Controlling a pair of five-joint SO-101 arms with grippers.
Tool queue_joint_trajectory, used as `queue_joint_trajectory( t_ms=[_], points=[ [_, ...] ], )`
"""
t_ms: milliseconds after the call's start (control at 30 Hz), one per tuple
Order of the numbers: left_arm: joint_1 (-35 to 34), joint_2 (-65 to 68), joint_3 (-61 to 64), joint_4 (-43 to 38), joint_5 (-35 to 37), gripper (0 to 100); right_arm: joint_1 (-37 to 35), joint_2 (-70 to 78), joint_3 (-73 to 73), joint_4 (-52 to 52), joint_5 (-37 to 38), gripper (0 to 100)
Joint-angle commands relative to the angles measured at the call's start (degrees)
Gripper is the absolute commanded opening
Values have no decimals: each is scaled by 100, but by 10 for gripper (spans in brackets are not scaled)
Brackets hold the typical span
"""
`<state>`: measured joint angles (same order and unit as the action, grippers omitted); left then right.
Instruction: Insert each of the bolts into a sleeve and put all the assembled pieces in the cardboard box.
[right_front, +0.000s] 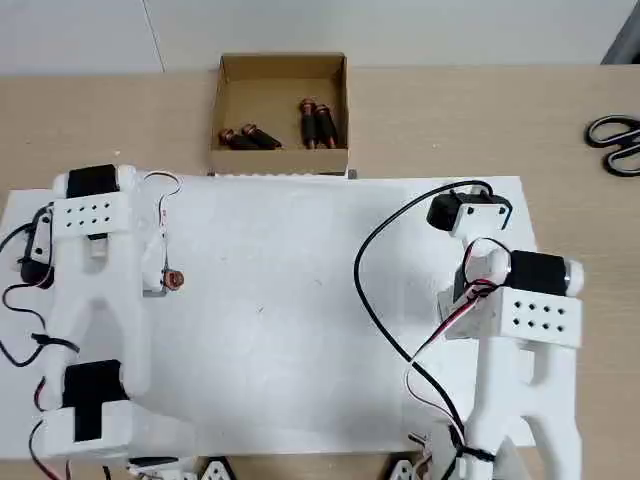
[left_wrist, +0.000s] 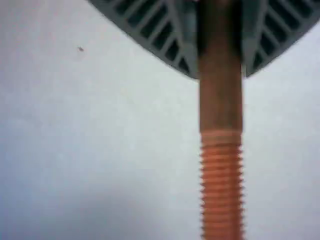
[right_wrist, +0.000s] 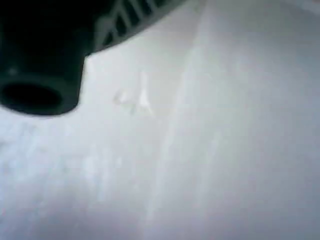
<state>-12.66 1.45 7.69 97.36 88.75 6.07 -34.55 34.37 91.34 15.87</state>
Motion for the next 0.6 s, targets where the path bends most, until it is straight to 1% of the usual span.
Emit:
queue_joint_trajectory(
  t_ms=[0,200,333,400,567],
  points=[
    [-44,-264,-277,88,44,8,40,-180,-44,-31,-44,3],
    [-44,-308,-286,97,18,12,40,-180,-44,-31,-44,3],
    [-35,-290,-286,97,-396,80,40,-180,-44,-31,-44,3],
    [-44,-273,-286,97,-378,107,40,-180,-44,-31,-44,3],
    [-53,-281,-286,97,-299,115,40,-180,-44,-31,-44,3]
  ],
)
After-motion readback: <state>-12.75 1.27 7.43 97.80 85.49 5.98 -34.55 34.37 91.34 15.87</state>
